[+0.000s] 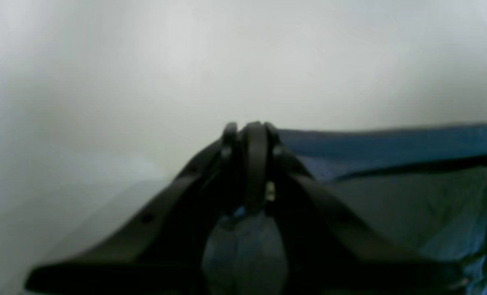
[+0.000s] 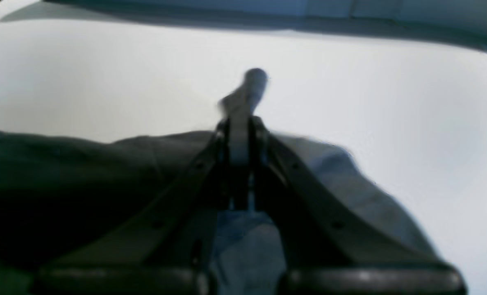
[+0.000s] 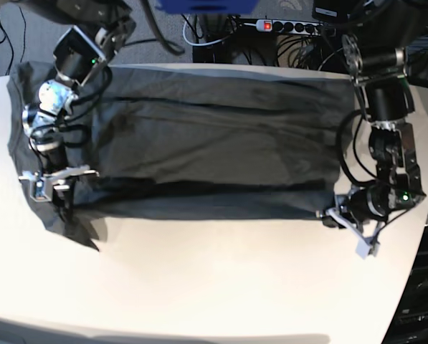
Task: Fold the T-shirt properly
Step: 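Lift both held edges and fold the shirt side over toward the middle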
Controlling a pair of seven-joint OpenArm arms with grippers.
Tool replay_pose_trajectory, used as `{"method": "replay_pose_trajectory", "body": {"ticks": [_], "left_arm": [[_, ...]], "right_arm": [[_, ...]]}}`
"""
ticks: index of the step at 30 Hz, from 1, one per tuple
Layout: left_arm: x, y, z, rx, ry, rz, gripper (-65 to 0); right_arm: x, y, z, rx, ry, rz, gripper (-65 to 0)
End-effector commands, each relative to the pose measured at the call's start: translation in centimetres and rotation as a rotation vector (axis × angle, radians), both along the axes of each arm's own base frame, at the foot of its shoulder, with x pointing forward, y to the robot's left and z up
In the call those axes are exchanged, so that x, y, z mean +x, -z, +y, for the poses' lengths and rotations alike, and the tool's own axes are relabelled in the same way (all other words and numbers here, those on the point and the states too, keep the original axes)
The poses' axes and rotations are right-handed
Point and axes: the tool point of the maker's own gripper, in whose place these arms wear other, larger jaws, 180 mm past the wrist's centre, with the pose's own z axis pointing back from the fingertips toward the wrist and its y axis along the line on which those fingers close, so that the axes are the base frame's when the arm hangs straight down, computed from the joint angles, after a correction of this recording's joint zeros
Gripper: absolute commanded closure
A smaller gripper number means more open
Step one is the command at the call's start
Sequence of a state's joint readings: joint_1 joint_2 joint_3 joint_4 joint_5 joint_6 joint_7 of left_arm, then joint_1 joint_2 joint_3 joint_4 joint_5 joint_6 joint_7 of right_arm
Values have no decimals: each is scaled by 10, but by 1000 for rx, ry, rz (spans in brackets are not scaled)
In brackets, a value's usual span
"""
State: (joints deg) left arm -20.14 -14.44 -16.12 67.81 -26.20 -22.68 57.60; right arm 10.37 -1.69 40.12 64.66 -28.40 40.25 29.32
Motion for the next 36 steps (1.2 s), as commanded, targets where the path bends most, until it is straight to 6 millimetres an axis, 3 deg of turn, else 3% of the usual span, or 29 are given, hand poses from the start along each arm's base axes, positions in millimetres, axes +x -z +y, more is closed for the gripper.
{"method": "replay_pose_trajectory", "body": {"ticks": [1,4,11,21,25,36], "left_arm": [[18,-27,5,4,-6,-84,-37],[12,-20,5,4,-6,-71,-37],[11,-22,5,9,0,-76,-37],[-21,-33,-1,12,55,-89,-37],[-40,-36,13,-2,10,-89,-37],[-76,-41,20,58,14,-79,-37]], "right_arm": [[5,-28,-5,-2,17,-102,-13],[-13,-29,-10,-14,30,-106,-13],[-32,-32,-9,-49,39,-106,-12],[-53,-24,-6,-34,50,-90,-12],[-71,-27,-8,-12,57,-141,-12],[-116,-22,-12,22,77,-183,-12]]}}
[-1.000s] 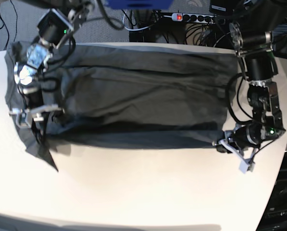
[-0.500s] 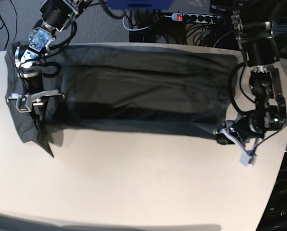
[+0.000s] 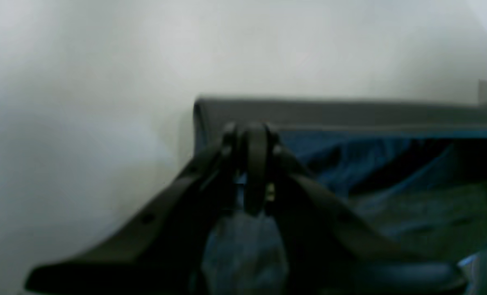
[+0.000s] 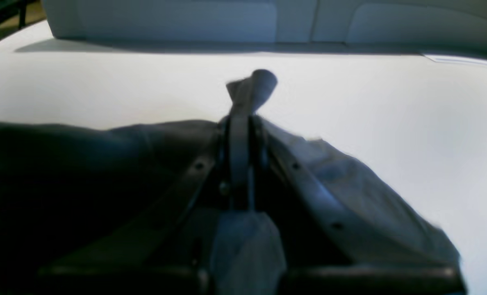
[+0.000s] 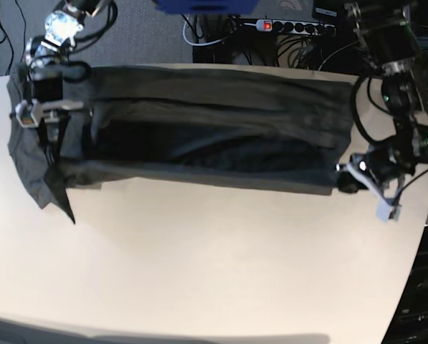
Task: Fold the T-shirt properly
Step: 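Lift both held edges and fold the shirt side over toward the middle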
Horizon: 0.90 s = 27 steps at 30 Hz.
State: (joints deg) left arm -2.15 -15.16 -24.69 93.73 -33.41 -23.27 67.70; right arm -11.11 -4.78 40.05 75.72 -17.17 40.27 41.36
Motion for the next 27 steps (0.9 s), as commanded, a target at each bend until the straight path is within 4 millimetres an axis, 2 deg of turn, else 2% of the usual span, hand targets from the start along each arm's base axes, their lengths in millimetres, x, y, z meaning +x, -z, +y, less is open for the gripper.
{"method": "replay_pose_trajectory", "body": {"ticks": [1,10,13,22,27], "left_arm": [[8,-16,3,6,-6,-57,-37],[-14,-16,-2,35,12,-59,-37],[-19,-18,-6,2,16,-68,-37],[-20,-24,-1,-35,-3,-85,-37],[-20,-24,-3,-42,2,-86,-37]], "right_arm": [[2,-21,-6,-12,11,-85,-12],[-29,-22,-11,17,37,-120,-12],[-33,-21,-12,23,43,-119,-12],[-43,-20,-7,42,52,-135,-10],[-57,-23,-2,54,60,-167,-10]]}}
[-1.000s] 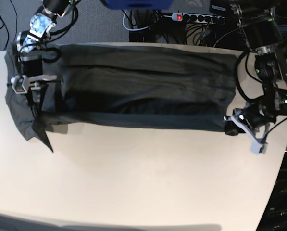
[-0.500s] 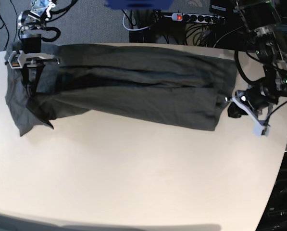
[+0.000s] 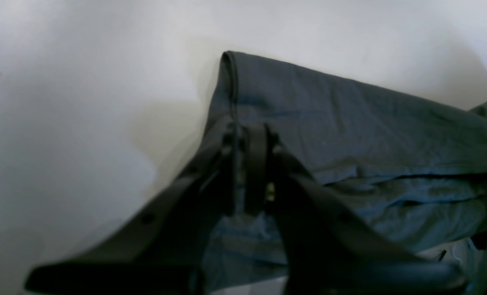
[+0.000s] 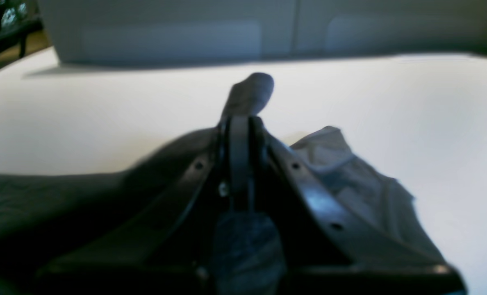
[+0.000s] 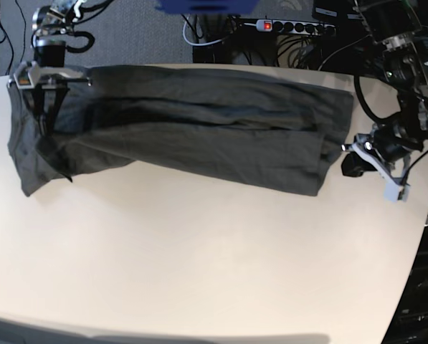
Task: Fold the T-shirt properly
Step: 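Lift both held edges and fold the shirt side over toward the middle, then lower the folded edges onto the shirt with both grippers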
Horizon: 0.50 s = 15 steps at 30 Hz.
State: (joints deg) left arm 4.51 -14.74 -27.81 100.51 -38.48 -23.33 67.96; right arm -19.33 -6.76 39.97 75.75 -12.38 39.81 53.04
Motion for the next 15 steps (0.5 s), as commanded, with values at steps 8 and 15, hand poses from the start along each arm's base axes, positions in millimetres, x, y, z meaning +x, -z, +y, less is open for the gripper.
{"method": "replay_pose_trajectory", "body": {"ticks": [8,15], "left_arm": [[9,-13,0,-3,5,-51,-37],[9,-11,0,-6,3,-50,-37]], "right_arm": [[-16,-13,1,5,18,-65,-10],[-41,-14,1,37,54,-88,-9]]}}
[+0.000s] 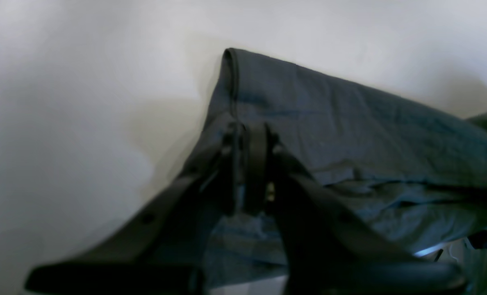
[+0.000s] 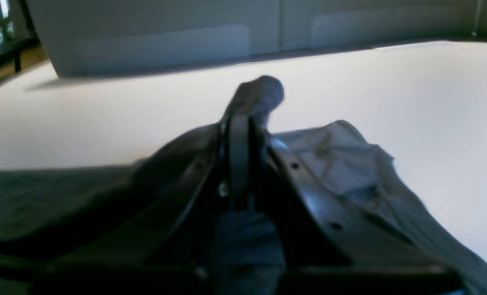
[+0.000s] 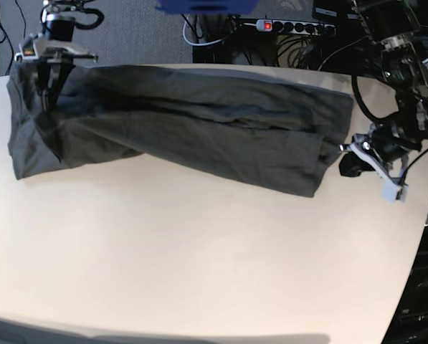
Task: Fold the T-shirt properly
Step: 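Lower the folded edges onto the shirt with both grippers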
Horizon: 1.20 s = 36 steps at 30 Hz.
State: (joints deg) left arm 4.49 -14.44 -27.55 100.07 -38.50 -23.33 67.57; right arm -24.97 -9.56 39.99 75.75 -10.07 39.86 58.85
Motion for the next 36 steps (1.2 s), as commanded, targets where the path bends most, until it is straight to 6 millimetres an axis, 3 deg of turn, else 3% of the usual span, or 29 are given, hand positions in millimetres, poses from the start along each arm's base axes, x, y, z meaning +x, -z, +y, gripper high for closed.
{"method": "replay_pose_trajectory", "body": {"ticks": [1,9,13,16,24,29,32,36], "left_arm": [[9,-13,2,3,3,-52,-37],[9,-13,2,1,2,-51,-37],[9,-13,2,0,3,-50,-37],[9,-12,1,-1,3,-49,-37],[7,-11,0,-8,6,-47,-37],[17,-15,-25,-41,48,-97,-37],[26,-18,-53,-60,106,-146,-37],[40,-2,-64,-102,118,-111,-37]], "right_arm": [[-3,-14,-5,-17,7,-57,-9],[-22,-15,-3,-17,5,-57,-9],[-30,-12,17,19,-53,-58,-9],[-30,2,28,70,-74,-35,-9],[-29,27,30,137,-47,0,-9],[-29,30,31,143,-45,6,-9],[-29,30,31,143,-45,6,-9],[-29,30,31,143,-45,7,-9]]}}
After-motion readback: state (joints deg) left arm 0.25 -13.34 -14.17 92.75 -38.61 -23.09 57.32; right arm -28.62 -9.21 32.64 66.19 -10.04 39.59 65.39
